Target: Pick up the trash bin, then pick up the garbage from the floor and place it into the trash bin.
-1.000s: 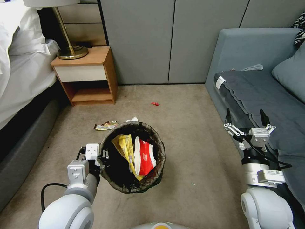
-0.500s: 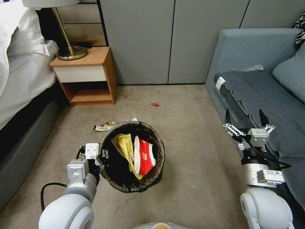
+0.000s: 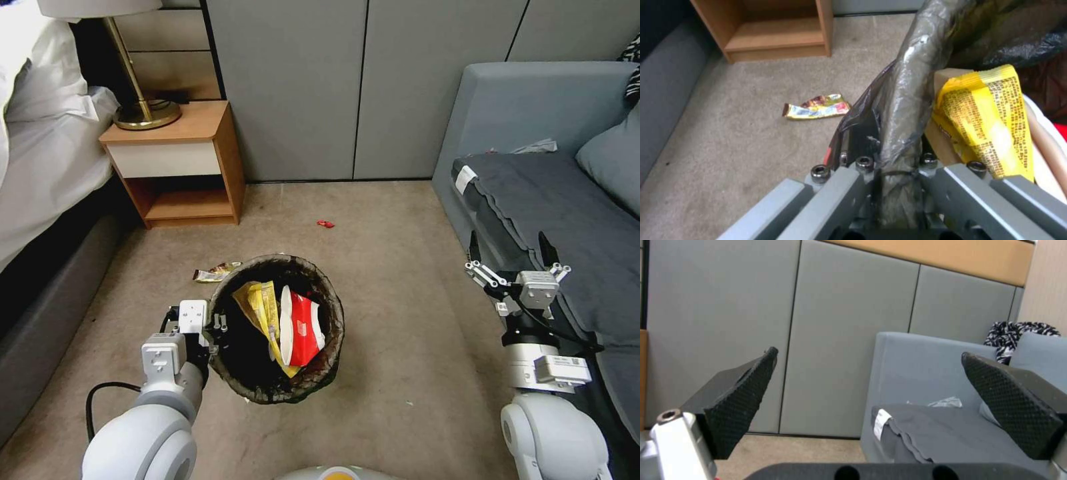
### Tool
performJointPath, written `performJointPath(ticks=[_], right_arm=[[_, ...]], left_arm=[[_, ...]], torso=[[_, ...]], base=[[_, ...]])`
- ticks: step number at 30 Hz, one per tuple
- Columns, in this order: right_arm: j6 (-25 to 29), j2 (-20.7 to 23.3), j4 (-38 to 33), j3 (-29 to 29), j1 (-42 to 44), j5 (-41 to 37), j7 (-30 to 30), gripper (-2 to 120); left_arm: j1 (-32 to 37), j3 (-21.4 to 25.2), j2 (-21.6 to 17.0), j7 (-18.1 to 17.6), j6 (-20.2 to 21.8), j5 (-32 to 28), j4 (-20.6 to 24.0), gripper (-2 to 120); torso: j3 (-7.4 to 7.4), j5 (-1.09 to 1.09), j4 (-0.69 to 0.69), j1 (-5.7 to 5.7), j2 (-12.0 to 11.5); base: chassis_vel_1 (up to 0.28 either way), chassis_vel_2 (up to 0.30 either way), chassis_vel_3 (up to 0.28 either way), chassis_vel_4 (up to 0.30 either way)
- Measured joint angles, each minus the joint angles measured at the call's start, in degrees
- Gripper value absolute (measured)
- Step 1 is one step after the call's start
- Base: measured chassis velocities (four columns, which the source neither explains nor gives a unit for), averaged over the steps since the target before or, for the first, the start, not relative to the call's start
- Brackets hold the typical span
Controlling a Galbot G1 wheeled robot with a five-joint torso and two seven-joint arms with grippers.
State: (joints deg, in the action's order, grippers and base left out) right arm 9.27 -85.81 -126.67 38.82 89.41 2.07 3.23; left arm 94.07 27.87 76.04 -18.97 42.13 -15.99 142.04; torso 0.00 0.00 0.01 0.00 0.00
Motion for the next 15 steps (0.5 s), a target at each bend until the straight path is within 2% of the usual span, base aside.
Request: performJointPath(ticks=[15], right_arm=[[0.13, -0.22, 0.17, -0.34, 0.22, 1.19, 0.85, 100]], left_arm=[[0.03, -0.35, -0.48, 0.01, 0.0, -0.08, -0.1, 0]], torso=[[0.0, 0.0, -0.01, 0.0, 0.0]], base=[[-0.082, 0.084, 0.08, -0.086]])
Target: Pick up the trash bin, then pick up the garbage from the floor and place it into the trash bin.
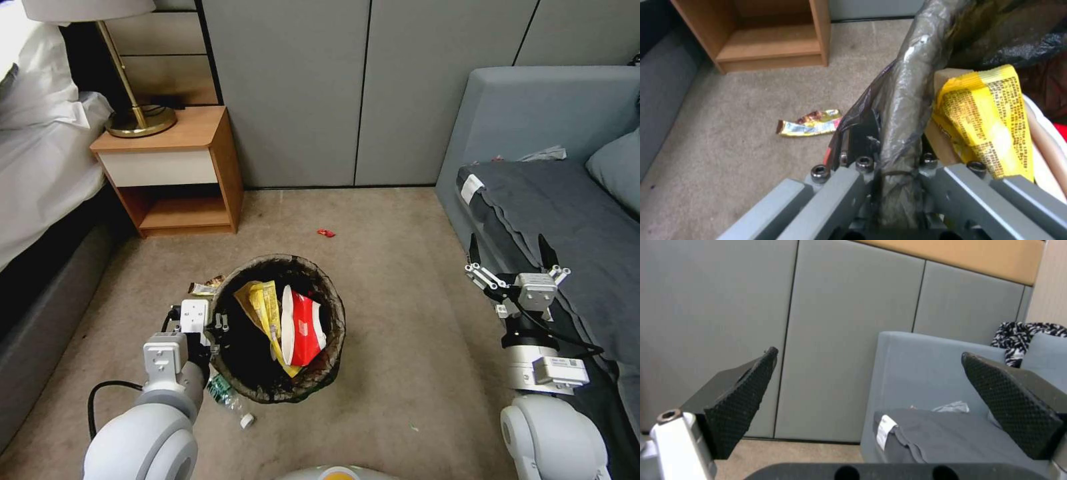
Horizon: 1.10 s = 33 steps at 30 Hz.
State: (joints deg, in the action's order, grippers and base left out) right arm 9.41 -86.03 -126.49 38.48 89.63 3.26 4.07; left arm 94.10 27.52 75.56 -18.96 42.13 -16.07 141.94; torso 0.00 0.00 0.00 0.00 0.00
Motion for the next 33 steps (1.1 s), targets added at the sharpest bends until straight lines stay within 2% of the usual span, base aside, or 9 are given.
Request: performJointPath(ticks=[33], right_arm=[[0.0, 0.26, 0.38, -0.29, -0.09, 1.07, -0.59, 100]], left_arm=[[-0.34, 0.16, 0.1, 0.03, 0.0, -0.03, -0.36, 0]], torso=[[0.0, -0.01, 0.0, 0.0, 0.0]], base=[[-0.113, 0.117, 0.118, -0.116]])
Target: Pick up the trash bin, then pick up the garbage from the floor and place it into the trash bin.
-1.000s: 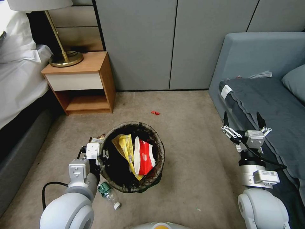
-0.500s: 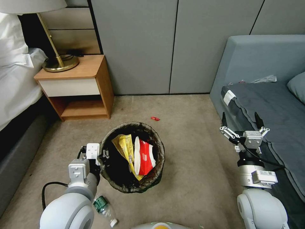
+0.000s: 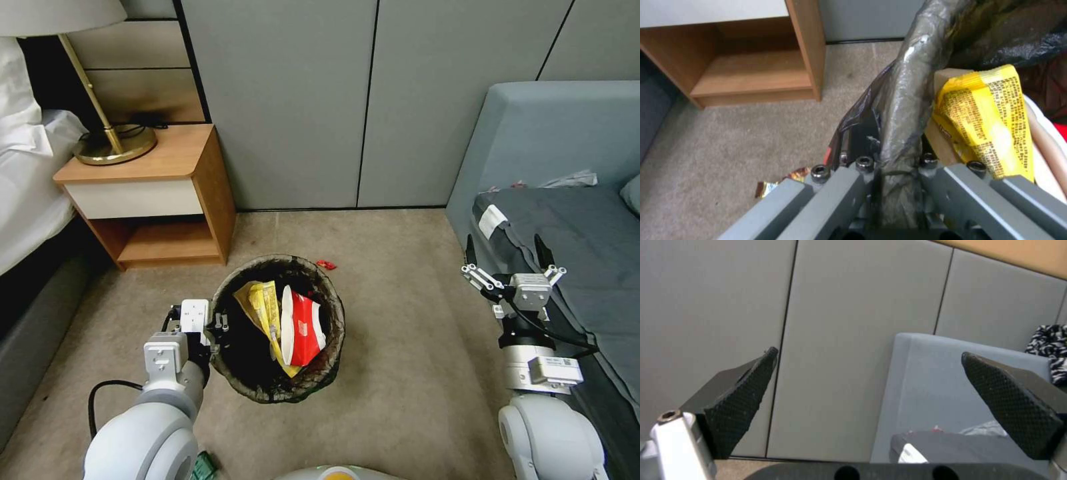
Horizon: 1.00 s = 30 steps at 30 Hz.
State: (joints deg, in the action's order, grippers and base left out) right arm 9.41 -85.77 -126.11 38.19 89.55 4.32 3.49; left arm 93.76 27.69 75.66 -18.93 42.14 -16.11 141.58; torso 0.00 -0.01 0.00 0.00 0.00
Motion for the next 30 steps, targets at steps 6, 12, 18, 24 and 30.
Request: performJointPath(ticks=[6, 12, 18, 24, 30], right_arm=[[0.0, 0.01, 0.01, -0.07, 0.08, 0.43, -0.13, 100], [0.0, 0.13, 0.02, -0.07, 0.0, 0.48, -0.28, 100], [0.01, 0.1, 0.13, -0.15, 0.07, 0.64, -0.35, 100], [0.19, 0.09, 0.17, -0.22, -0.07, 0.77, -0.34, 100], [0.25, 0.55, -0.06, -0.18, -0.11, 1.51, 0.1, 100]], left_arm=[[-0.07, 0.03, 0.07, 0.0, 0.0, -0.03, -0.09, 0], [-0.15, 0.05, 0.12, 0.0, 0.0, -0.03, -0.19, 0], [-0.21, 0.02, 0.21, 0.0, 0.0, -0.04, -0.31, 0], [-0.26, 0.03, 0.2, 0.0, 0.0, -0.08, -0.38, 0], [-0.38, 0.01, 0.21, 0.0, 0.0, -0.19, -0.44, 0]], torso=[[0.0, 0.01, 0.01, 0.0, 0.0], [0.0, 0.01, 0.0, 0.0, 0.0], [0.0, 0.0, 0.0, 0.0, 0.0], [0.0, 0.01, 0.0, 0.0, 0.0], [0.0, 0.01, 0.0, 0.0, 0.0]], base=[[-0.118, 0.127, 0.124, -0.125], [-0.137, 0.13, 0.133, -0.124], [-0.126, 0.127, 0.133, -0.13], [-0.125, 0.124, 0.138, -0.131], [-0.091, 0.102, 0.09, -0.096]])
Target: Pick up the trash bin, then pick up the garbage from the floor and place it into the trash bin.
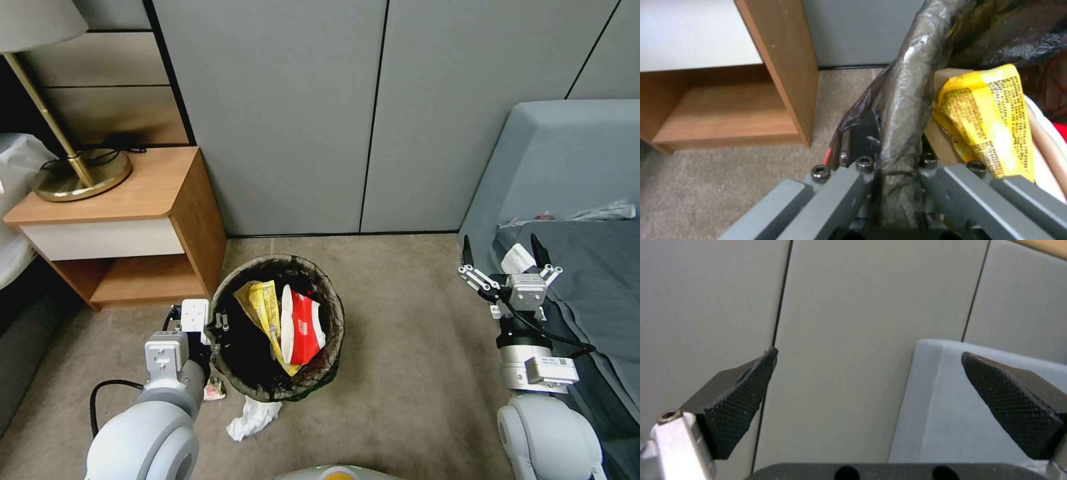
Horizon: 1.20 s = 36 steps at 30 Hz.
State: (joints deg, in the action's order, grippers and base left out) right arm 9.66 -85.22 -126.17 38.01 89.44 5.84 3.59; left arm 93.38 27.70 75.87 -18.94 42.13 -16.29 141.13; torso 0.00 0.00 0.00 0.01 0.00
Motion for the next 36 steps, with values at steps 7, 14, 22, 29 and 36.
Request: performJointPath(ticks=[7, 14, 22, 29, 36], right_arm=[[-0.02, 1.6, -0.29, 0.13, 0.38, 0.04, 0.23, 100], [-0.03, 0.99, -0.06, -0.56, 0.68, 1.24, 0.43, 100], [-0.48, 1.13, 0.05, -0.85, 0.79, 2.14, 0.45, 100], [-0.81, 1.19, 0.38, -0.81, 0.85, 2.95, 0.64, 100], [-1.33, 1.08, 0.45, -1.23, 1.17, 3.97, 0.62, 100]], left_arm=[[-0.01, 0.02, -0.08, -0.08, 0.0, -0.21, 0.0, 0], [0.21, 0.03, -0.21, -0.15, 0.0, -0.25, 0.07, 0], [0.26, 0.03, -0.38, -0.15, 0.0, -0.03, 0.23, 0], [0.24, -0.24, -0.36, -0.3, 0.0, -0.26, 0.34, 0], [0.41, -0.13, -0.2, -0.23, 0.0, 0.24, 0.49, 0]], torso=[[0.01, 0.0, 0.0, -0.01, 0.0], [0.01, 0.0, 0.0, -0.01, 0.0], [0.01, -0.01, 0.0, -0.01, 0.0], [0.01, -0.01, 0.0, -0.01, 0.0], [0.0, 0.0, 0.0, -0.01, 0.0]], base=[[-0.013, 0.026, 0.009, -0.024], [0.0, 0.0, 0.0, 0.0], [0.0, 0.0, 0.0, 0.0], [0.0, 0.0, 0.0, 0.0], [0.0, 0.0, 0.0, 0.0]])
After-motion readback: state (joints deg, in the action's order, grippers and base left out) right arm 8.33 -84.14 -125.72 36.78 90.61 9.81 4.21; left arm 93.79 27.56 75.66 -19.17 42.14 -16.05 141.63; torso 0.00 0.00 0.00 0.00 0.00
